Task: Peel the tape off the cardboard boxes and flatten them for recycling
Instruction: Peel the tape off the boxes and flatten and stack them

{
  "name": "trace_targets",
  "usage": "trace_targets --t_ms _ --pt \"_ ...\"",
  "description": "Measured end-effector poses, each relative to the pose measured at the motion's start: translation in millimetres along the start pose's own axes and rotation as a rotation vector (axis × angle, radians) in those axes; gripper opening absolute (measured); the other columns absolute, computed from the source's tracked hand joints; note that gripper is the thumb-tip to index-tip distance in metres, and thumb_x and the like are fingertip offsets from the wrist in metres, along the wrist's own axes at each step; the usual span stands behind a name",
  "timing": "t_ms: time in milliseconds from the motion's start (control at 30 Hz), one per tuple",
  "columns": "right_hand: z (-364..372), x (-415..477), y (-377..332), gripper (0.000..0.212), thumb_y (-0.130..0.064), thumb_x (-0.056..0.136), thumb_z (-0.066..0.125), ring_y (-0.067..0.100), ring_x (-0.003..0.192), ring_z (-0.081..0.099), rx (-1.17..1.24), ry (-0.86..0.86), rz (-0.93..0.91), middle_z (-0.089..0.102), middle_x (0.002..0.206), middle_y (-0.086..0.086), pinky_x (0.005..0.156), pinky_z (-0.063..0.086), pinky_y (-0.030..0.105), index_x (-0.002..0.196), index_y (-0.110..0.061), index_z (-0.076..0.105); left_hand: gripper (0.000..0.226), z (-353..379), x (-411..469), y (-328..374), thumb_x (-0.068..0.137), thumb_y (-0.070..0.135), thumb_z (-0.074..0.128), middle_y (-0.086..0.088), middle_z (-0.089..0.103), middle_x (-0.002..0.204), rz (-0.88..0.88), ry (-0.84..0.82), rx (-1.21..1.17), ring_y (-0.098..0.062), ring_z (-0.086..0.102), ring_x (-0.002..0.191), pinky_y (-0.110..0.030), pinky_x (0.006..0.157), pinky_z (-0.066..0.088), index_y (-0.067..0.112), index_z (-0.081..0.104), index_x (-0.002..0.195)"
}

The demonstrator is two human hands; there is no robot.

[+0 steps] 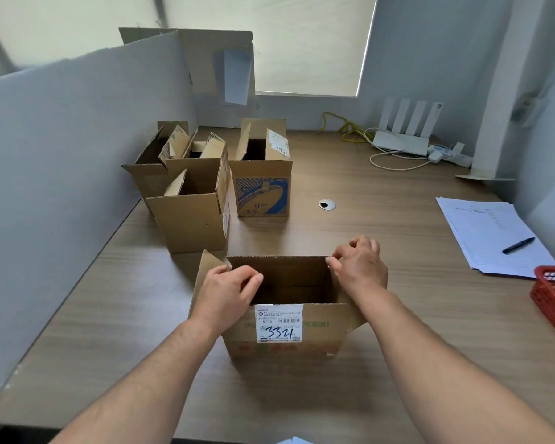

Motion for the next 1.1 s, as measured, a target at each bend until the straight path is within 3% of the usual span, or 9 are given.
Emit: trace_targets --t_ms 100,167,267,467,600,767,833,900,1100 --pt "0.0 0.2 -4.1 0.026 -0.044 0.092 0.056 0.021 0.127 0.029 0.049 0.036 0.032 0.040 0.129 0.003 0.086 0.042 0.032 0.104 -0.026 0.069 0.059 -2.8 -5.2 -0.8 0.086 0.055 0.059 0.008 0.058 0.119 -0.019 -0.126 0.172 -0.014 0.042 0.128 -0.041 0.121 0.001 0.034 0.043 0.139" --pt "0.7 0.6 -5.8 0.025 -0.043 0.092 0.056 0.021 0.127 0.029 0.069 0.034 0.045 0.040 0.130 0.003 0.087 0.042 0.032 0.104 -0.026 0.070 0.100 -8.4 -3.6 -7.6 0.074 0.070 0.063 -0.002 0.012 0.160 -0.132 -0.183 0.228 -0.021 -0.004 0.149 -0.045 0.113 -0.016 0.037 0.010 0.152" --pt "2.0 1.5 -7.8 0.025 -0.043 0.091 0.057 0.022 0.127 0.030 0.104 0.009 0.067 0.040 0.129 0.003 0.090 0.040 0.033 0.103 -0.026 0.070 0.133 -9.0 -10.8 -15.8 0.058 0.081 0.066 -0.005 -0.040 0.152 -0.321 -0.354 0.186 -0.026 -0.037 0.139 -0.053 0.112 -0.016 0.039 -0.022 0.148" --pt "4.0 -0.9 -7.6 0.061 -0.050 0.087 0.056 0.031 0.125 0.042 0.258 -0.062 0.166 0.042 0.136 0.013 0.095 0.041 0.038 0.139 -0.022 0.041 0.146 -14.7 -22.7 -28.5 0.049 0.074 0.074 -0.008 -0.047 0.146 -0.542 -0.420 -0.082 -0.035 -0.025 0.144 -0.055 0.117 0.004 0.038 -0.030 0.144" --pt "-0.1 -1.2 -7.1 0.072 -0.057 0.091 0.047 0.032 0.127 0.045 0.495 -0.189 0.319 0.047 0.140 0.015 0.097 0.038 0.038 0.140 -0.005 0.037 0.134 -27.3 -13.0 -26.2 0.060 0.064 0.077 -0.005 -0.028 0.157 -0.666 -0.170 -0.386 -0.030 -0.003 0.149 -0.049 0.117 0.014 0.033 -0.016 0.151" --pt "16.9 -6.4 2.7 0.107 -0.090 0.065 0.038 0.025 0.132 0.042 0.908 -0.495 0.495 0.044 0.145 0.003 0.112 0.031 0.043 0.145 -0.020 0.037 0.114 -28.9 -5.4 -40.8 0.059 0.094 0.043 -0.012 0.050 0.141 -0.981 -0.137 -0.862 -0.036 0.045 0.128 -0.054 0.108 0.034 0.021 0.034 0.146" --pt "20.2 -3.7 12.0 0.104 -0.097 0.057 0.035 0.021 0.099 0.061 0.972 -0.517 0.516 0.065 0.104 -0.001 0.090 0.051 0.044 0.126 -0.023 0.058 0.105 -28.4 -3.1 -41.8 0.071 0.090 0.035 -0.017 0.054 0.135 -1.001 -0.168 -1.025 -0.037 0.049 0.124 -0.056 0.104 0.037 0.015 0.035 0.145" --pt "12.1 -8.8 15.0 0.083 -0.089 0.073 0.029 0.021 0.061 0.057 0.994 -0.550 0.544 0.060 0.063 0.001 0.056 0.048 0.029 0.083 -0.015 0.065 0.104 -26.3 -2.0 -41.2 0.076 0.087 0.031 -0.017 0.051 0.138 -0.995 -0.160 -1.103 -0.034 0.047 0.128 -0.061 0.103 0.033 0.011 0.034 0.147" --pt "-2.5 -2.5 32.3 0.094 -0.091 0.069 0.033 0.026 0.066 0.052 1.390 -0.490 0.477 0.055 0.078 0.013 0.059 0.038 0.030 0.085 -0.005 0.067 0.098 -26.0 0.8 -36.5 0.078 0.087 0.026 -0.017 0.070 0.110 -0.982 -0.141 -1.275 -0.031 0.061 0.111 -0.045 0.085 0.051 0.005 0.066 0.116"
Point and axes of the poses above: each hand's wrist, its own x-axis towards the middle knuckle, its own z-axis out of the palm, y = z × x, the point moved 3 cm from there along x, towards the middle knuckle
